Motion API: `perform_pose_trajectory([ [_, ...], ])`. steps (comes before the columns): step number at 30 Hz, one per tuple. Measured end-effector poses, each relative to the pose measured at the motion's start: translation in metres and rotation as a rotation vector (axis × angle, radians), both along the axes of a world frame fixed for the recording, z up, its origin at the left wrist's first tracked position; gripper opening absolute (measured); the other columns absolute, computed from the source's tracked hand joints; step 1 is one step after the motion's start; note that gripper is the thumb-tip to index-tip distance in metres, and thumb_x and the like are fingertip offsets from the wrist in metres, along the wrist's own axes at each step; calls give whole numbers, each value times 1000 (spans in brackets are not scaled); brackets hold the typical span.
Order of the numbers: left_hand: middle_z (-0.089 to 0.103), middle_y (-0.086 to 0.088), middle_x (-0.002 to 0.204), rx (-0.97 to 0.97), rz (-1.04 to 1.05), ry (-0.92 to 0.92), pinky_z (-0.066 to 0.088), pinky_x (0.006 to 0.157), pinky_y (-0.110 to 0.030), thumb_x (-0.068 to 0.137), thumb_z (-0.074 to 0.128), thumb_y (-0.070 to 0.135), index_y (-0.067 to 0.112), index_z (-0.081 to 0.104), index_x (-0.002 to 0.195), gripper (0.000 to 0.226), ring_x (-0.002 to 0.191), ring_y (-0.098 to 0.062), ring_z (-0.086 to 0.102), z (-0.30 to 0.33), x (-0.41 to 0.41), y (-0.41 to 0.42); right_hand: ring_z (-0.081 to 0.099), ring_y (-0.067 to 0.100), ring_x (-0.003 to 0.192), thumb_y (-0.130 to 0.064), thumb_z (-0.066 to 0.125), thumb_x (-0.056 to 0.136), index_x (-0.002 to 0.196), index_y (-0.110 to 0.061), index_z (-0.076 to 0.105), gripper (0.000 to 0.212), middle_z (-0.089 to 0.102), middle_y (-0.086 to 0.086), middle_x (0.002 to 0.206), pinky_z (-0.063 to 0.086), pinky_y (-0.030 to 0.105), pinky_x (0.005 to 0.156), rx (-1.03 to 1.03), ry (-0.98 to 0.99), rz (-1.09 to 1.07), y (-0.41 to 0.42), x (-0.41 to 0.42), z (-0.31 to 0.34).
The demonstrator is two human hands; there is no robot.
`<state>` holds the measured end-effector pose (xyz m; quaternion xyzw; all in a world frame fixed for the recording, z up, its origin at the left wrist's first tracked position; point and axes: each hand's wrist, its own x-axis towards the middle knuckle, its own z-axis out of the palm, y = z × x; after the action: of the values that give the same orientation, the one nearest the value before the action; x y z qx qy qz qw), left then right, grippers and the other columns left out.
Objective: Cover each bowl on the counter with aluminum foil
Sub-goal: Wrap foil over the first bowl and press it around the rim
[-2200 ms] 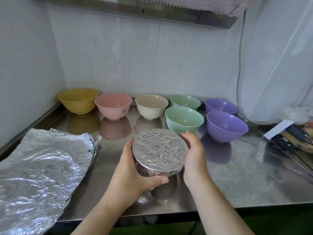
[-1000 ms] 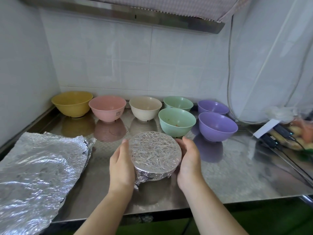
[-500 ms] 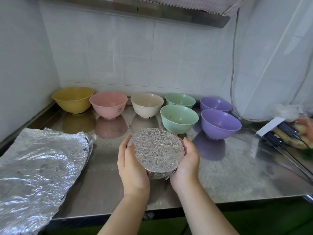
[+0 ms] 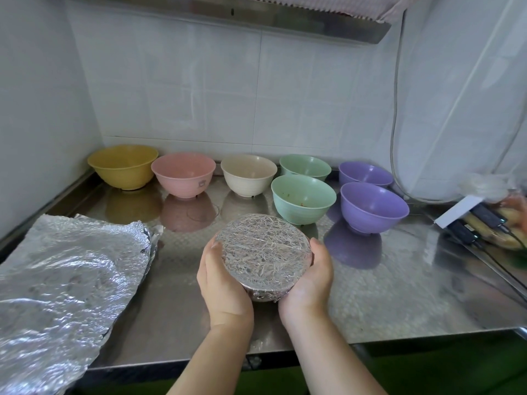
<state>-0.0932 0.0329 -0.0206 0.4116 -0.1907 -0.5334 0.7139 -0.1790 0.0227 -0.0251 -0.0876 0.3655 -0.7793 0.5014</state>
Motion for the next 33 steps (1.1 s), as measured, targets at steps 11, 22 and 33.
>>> perform_pose_trajectory([
  [11, 74, 6, 126, -95, -109, -271, 42, 117, -51, 91, 50, 39, 22, 73, 127, 46, 126, -14, 64, 6, 33, -1, 75, 22, 96, -30, 59, 95, 117, -4, 75, 38, 80, 9, 109, 57, 31, 80, 32, 279, 147, 2, -40, 18],
  [22, 79, 10, 109, 23, -93, -136, 53, 83, -26, 106, 40, 24, 27, 76, 117, 37, 103, -3, 72, 3, 12, -2, 65, 48, 122, -32, 45, 107, 124, 6, 70, 49, 73, 30, 121, 44, 59, 115, 75, 149, 162, -8, -25, 11],
  [33, 77, 11, 110, 27, -79, -159, 55, 81, -18, 105, 42, 26, 27, 76, 118, 37, 102, 0, 71, 5, 13, 0, 69, 45, 118, -36, 43, 108, 129, 6, 68, 53, 73, 29, 120, 50, 51, 106, 112, 118, 74, -6, -21, 7],
])
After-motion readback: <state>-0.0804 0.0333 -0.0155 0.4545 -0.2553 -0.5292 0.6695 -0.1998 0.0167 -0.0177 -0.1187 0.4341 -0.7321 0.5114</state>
